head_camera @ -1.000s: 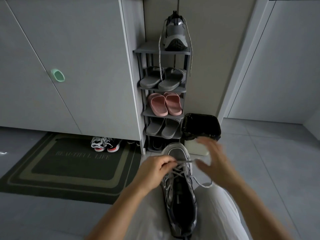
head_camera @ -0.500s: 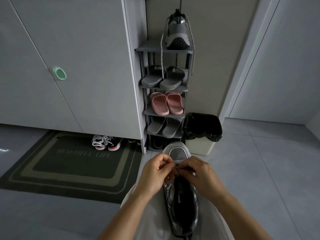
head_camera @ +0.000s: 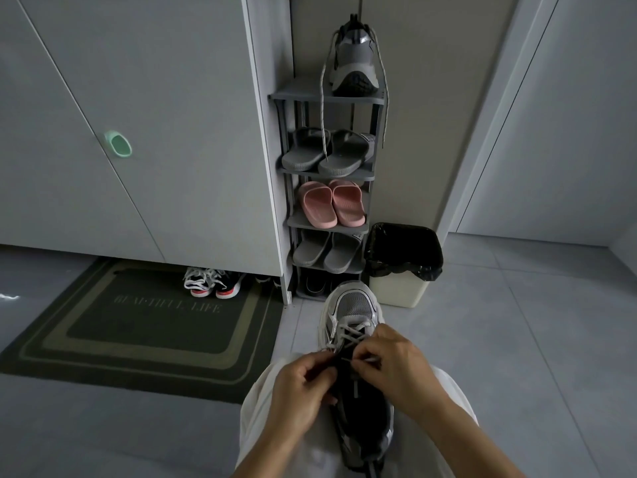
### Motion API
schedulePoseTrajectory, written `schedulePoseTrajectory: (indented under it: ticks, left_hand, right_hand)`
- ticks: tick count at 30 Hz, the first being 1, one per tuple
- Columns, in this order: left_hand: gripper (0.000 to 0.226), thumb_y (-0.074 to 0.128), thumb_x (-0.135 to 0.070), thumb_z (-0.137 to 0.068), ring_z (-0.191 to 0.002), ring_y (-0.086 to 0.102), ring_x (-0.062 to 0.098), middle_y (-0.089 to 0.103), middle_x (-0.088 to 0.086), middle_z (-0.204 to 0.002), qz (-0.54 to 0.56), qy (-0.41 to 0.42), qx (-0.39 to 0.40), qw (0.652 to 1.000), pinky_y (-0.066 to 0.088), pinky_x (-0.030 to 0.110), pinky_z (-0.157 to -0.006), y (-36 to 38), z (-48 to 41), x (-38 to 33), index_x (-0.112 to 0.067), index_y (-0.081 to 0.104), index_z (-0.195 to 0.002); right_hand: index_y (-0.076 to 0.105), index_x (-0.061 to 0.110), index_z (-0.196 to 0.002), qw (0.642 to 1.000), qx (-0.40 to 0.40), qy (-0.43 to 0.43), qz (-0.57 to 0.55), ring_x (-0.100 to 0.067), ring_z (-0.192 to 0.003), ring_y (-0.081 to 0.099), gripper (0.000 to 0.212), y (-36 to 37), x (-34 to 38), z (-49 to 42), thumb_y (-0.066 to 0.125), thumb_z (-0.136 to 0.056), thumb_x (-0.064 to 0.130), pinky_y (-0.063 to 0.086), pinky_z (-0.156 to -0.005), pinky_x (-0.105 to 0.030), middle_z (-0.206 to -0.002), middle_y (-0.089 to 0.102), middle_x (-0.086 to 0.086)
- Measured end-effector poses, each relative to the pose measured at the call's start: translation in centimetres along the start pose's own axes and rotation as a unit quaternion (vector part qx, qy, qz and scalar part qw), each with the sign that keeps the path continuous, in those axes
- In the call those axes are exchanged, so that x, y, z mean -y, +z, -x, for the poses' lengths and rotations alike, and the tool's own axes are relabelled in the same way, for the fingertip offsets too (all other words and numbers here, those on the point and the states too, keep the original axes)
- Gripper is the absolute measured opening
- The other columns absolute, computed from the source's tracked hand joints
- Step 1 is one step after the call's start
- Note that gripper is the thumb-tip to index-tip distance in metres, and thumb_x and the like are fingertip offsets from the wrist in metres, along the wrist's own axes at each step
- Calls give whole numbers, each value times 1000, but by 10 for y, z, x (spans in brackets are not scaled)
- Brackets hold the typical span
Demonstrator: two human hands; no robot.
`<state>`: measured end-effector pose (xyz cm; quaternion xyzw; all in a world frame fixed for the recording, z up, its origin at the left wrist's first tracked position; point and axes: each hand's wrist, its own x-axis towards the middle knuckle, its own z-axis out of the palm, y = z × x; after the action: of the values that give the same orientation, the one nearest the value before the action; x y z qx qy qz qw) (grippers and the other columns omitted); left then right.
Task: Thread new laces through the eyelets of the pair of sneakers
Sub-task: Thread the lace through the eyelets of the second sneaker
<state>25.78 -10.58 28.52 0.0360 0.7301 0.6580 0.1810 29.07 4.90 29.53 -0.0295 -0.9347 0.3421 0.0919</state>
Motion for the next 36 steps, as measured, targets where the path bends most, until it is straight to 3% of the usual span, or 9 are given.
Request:
schedulePoseTrajectory:
  ticks: [9, 12, 15, 19, 22, 26, 30, 33, 36]
  left_hand:
    - [26, 60, 5, -81, -54, 61, 4, 68, -4, -69, 3, 16, 14, 1000, 47, 16, -47, -2, -2, 3, -20, 67, -83]
    - [10, 68, -6, -79, -56, 60, 4, 68, -2, -64, -4, 34, 27, 999, 47, 17, -47, -4, -2, 1, -15, 66, -84]
    - [7, 64, -2, -81, -57, 59, 5, 66, -2, -63, -3, 42, 22, 999, 47, 17, -48, -6, -7, 2, -8, 65, -83]
    - [12, 57, -1, -85, -58, 55, 16, 60, 2, -59, 17, 19, 12, 1000, 45, 20, -50, -4, -17, 2, -6, 61, -76]
    - [17, 53, 3, -86, -52, 58, 12, 62, 0, -55, 80, -6, -29, 996, 46, 17, -47, -9, -24, 0, -7, 58, -73]
    - [19, 43, -3, -92, -52, 61, 8, 65, 4, -59, 243, -83, -134, 957, 47, 16, -44, -58, -41, -7, -5, 55, -77]
    - [20, 44, -12, -95, -83, 60, 8, 58, 1, -88, 377, -127, -351, 848, 51, 20, -57, -181, -67, 16, -13, 51, -76]
    - [17, 44, -8, -94, -74, 57, 9, 59, 5, -95, 301, -149, -378, 863, 51, 25, -57, -215, -77, 30, -7, 52, -80]
    - [18, 48, -1, -90, -70, 53, 20, 54, 10, -83, -33, -105, -315, 943, 46, 30, -63, -162, -74, 25, 2, 52, -108]
  right_hand:
    - [64, 20, -76, 998, 0, -48, 49, -2, -69, 43, 17, 8, -3, -7, 57, -71, 34, 37, -61, -17, -77, 42, 13]
    - [59, 23, -66, 990, -23, -87, 111, -3, -63, 50, 6, 10, 3, -10, 62, -64, 29, 29, -54, -7, -72, 51, 8]
    - [57, 24, -65, 988, -27, -88, 124, -7, -61, 56, 5, 18, 5, -9, 58, -67, 29, 35, -49, -12, -73, 54, 7]
    - [61, 20, -79, 996, 0, -76, 47, -9, -73, 54, 8, 17, -1, -9, 58, -75, 26, 38, -63, -14, -85, 52, 7]
    - [58, 27, -98, 999, 25, -37, -15, -4, -79, 51, 25, 3, -5, -12, 65, -76, 19, 40, -72, -13, -89, 46, 17]
    - [55, 25, -103, 991, -68, 47, -103, -5, -90, 55, 29, -9, -24, -14, 68, -79, 14, 41, -80, -11, -98, 55, 9]
    - [50, 16, -108, 953, -158, 197, -169, -17, -94, 55, 27, -7, -43, -9, 63, -84, 13, 42, -75, -20, -109, 52, -6]
    - [48, 12, -108, 920, -171, 262, -237, -18, -91, 54, 24, 2, -44, -7, 60, -87, 16, 44, -72, -21, -115, 51, -11]
    - [51, 8, -102, 906, -144, 290, -272, -21, -84, 59, 21, 3, -41, -11, 52, -91, 26, 48, -70, -33, -106, 59, -12]
